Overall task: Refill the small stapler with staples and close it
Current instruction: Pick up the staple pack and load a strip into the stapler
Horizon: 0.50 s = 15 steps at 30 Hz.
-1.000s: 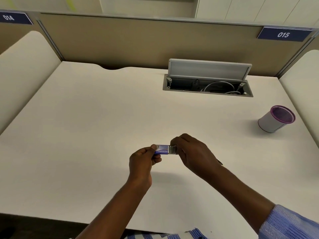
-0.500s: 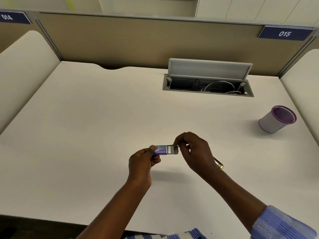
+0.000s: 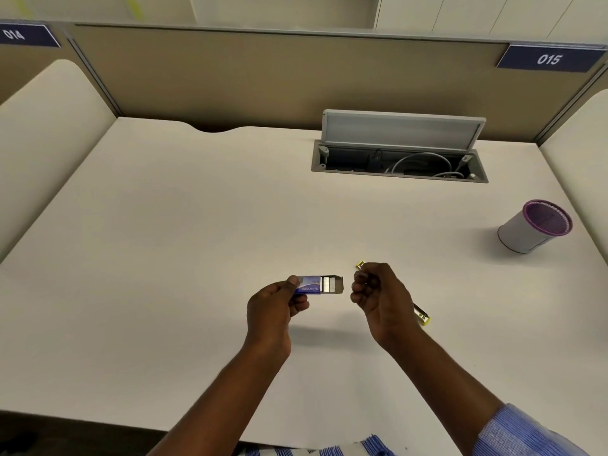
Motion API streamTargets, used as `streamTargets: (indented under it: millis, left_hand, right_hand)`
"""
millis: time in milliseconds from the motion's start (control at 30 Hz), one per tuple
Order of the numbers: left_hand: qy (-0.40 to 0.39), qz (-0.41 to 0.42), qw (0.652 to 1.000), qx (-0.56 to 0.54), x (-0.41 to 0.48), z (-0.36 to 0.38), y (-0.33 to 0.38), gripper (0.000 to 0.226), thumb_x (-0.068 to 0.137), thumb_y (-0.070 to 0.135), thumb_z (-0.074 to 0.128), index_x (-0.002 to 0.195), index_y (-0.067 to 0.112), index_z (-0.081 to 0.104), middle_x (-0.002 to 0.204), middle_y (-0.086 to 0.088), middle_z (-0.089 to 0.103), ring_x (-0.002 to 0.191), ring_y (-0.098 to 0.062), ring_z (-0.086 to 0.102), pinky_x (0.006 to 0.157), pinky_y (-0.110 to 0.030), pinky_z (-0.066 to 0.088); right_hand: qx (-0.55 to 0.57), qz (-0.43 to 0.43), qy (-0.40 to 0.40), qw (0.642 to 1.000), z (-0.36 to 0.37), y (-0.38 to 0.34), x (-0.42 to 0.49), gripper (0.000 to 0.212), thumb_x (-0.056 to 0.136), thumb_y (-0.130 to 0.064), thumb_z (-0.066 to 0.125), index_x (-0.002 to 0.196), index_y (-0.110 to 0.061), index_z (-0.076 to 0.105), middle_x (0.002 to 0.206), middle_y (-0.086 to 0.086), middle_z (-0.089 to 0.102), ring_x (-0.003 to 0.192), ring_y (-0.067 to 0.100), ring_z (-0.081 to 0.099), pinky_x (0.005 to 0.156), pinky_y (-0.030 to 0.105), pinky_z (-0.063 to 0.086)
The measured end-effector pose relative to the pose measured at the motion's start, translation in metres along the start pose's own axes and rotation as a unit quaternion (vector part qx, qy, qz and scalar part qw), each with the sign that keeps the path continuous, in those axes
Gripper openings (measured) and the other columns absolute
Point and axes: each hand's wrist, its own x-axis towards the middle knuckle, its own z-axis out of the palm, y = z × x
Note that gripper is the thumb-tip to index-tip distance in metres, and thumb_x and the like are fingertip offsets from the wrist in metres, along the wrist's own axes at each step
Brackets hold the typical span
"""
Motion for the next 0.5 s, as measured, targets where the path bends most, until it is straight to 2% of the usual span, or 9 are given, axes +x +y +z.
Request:
streamTargets:
  millis: [100,267,333,433,500]
  left_hand:
    - [0.001,0.0,1.0,0.004,0.001,0.0,0.001,0.015,0.093,0.014,0.07,0.082,0.005,0.074,0.065,-0.007,0.073,0.055,-0.017,0.066,0.07,-0.031,0.06]
    - [-0.002,0.006,1.0,0.011,0.001,0.001,0.001,0.014,0.093,0.014,0.071,0.082,0.006,0.074,0.066,-0.006,0.075,0.056,-0.016,0.067,0.073,-0.034,0.06]
    - [-0.004,0.011,1.0,0.015,0.001,0.001,0.0,0.014,0.093,0.014,0.07,0.083,0.006,0.074,0.064,-0.005,0.075,0.054,-0.015,0.067,0.076,-0.037,0.06]
    - [-0.006,0.018,1.0,0.022,0.0,0.003,0.0,0.014,0.095,0.015,0.068,0.085,0.007,0.074,0.065,-0.004,0.075,0.055,-0.014,0.068,0.078,-0.039,0.061]
    - [-0.007,0.021,0.999,0.024,-0.001,0.004,0.0,0.014,0.095,0.015,0.068,0.085,0.007,0.074,0.065,-0.004,0.076,0.055,-0.014,0.069,0.079,-0.04,0.061]
  right_hand:
    - [0.037,0.056,0.003,0.998,-0.001,0.007,0.001,0.013,0.095,-0.018,0.063,0.084,-0.019,0.058,0.062,-0.002,0.048,0.049,0.01,0.047,0.045,0.021,0.038]
    - [0.003,0.089,-0.033,0.996,-0.004,0.012,0.0,0.015,0.096,-0.009,0.057,0.083,-0.014,0.061,0.066,0.002,0.057,0.052,0.011,0.054,0.046,0.021,0.044]
    - [-0.036,0.077,-0.054,0.995,-0.005,0.012,-0.001,0.018,0.098,-0.009,0.054,0.084,-0.013,0.064,0.07,0.003,0.062,0.055,0.014,0.058,0.049,0.023,0.047]
    - [-0.121,0.032,-0.073,0.989,-0.004,0.012,-0.003,0.013,0.099,-0.012,0.057,0.096,-0.012,0.07,0.078,0.003,0.069,0.062,0.017,0.065,0.055,0.028,0.053]
    - [-0.212,-0.021,-0.085,0.973,-0.005,0.012,-0.004,0.012,0.094,-0.019,0.063,0.105,-0.018,0.069,0.083,0.002,0.071,0.068,0.017,0.066,0.059,0.031,0.055]
